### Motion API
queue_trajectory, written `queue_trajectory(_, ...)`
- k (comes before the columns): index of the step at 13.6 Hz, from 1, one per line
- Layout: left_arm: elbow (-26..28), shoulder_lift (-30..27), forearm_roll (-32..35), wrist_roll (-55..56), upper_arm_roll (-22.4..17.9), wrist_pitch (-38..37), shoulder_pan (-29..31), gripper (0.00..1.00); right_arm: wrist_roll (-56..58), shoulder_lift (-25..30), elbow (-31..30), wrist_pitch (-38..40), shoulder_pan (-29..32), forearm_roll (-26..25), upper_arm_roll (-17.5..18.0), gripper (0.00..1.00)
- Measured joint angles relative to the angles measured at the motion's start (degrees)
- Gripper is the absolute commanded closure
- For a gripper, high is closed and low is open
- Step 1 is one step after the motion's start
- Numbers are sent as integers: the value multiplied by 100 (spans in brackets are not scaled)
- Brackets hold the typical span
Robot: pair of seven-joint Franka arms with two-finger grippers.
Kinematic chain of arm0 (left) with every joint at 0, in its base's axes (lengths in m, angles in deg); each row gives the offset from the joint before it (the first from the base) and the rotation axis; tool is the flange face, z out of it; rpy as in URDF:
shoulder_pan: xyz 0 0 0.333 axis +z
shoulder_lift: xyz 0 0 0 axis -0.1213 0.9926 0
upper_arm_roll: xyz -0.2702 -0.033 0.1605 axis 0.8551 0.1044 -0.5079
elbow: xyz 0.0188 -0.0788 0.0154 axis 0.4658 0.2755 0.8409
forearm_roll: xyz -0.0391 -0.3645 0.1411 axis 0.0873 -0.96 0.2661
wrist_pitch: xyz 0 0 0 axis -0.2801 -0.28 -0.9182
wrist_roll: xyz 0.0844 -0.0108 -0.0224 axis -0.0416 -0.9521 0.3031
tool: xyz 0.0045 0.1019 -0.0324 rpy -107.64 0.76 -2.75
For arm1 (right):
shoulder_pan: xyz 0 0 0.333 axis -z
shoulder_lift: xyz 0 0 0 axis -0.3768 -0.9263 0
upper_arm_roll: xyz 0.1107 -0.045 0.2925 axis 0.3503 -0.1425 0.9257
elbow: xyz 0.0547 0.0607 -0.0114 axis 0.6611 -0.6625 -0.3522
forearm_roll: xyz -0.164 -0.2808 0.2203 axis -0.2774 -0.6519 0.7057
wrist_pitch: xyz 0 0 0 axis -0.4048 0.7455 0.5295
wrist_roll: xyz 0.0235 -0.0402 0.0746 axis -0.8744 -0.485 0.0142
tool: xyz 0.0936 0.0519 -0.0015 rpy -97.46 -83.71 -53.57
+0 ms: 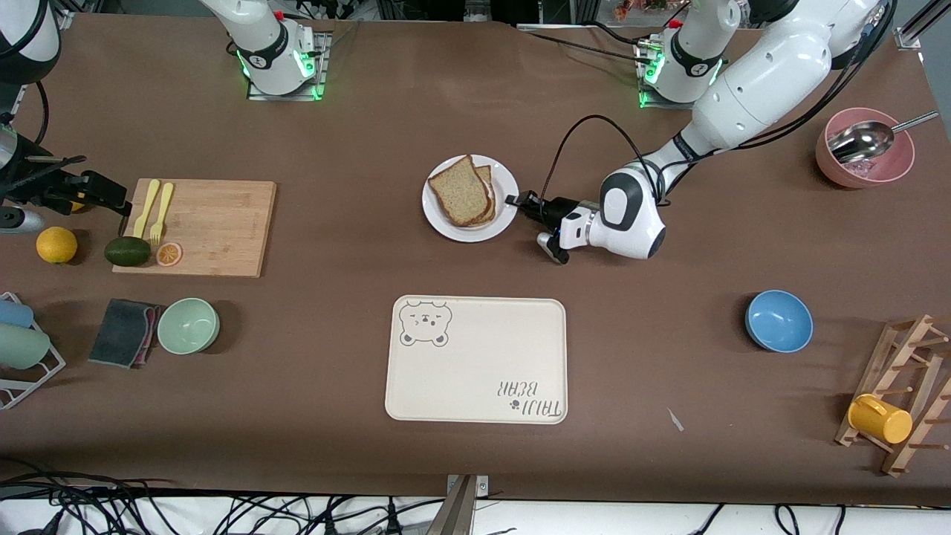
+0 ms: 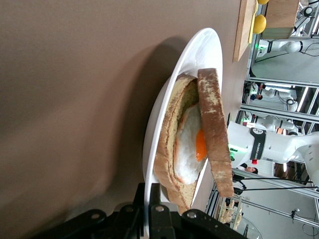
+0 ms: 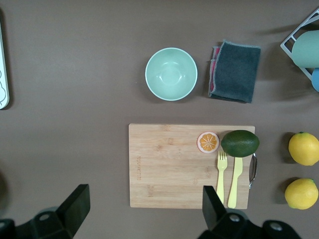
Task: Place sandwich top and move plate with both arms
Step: 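Slide the held plate onto the cream bear tray with the left gripper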
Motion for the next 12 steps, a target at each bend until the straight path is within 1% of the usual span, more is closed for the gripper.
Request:
queue_trajectory(5, -52, -71, 0, 40, 58, -161, 236, 100, 0, 0, -1, 0, 0, 0, 0, 0)
queue_trajectory(12, -113, -742, -25, 941, 89, -260, 300, 100, 0, -1, -2, 0, 0, 0, 0, 0)
